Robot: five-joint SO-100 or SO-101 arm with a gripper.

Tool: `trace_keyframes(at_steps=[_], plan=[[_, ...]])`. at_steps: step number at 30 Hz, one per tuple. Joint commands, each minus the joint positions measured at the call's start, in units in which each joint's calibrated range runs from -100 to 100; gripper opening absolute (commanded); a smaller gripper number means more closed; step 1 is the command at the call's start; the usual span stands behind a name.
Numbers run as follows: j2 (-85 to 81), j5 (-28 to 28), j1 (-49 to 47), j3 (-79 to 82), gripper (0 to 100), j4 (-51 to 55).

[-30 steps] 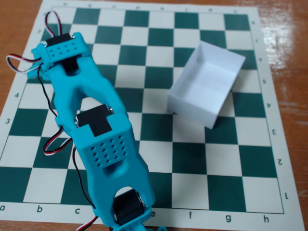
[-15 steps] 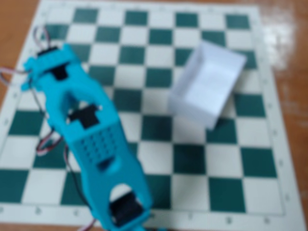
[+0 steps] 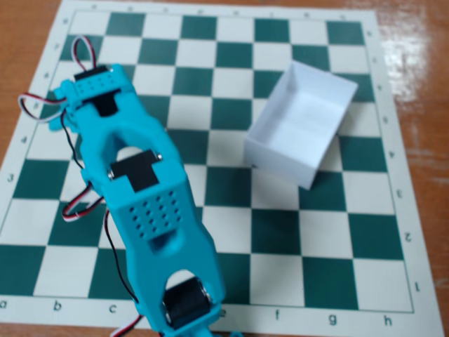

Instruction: Grab the toy horse and put it in the box.

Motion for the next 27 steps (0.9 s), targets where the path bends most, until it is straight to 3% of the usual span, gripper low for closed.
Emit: trace_keyframes(at_steps=[1,10,14,27], plan=[[-0.15,-0.02,0.70,-0.20,42,-2.39],[4.54,0.37,0.98,-2.84,40,-4.88],[5.34,-0.61,1.05,-2.93,0,-6.04],[-1.83,-1.04,1.34,-2.75,0,-1.89]])
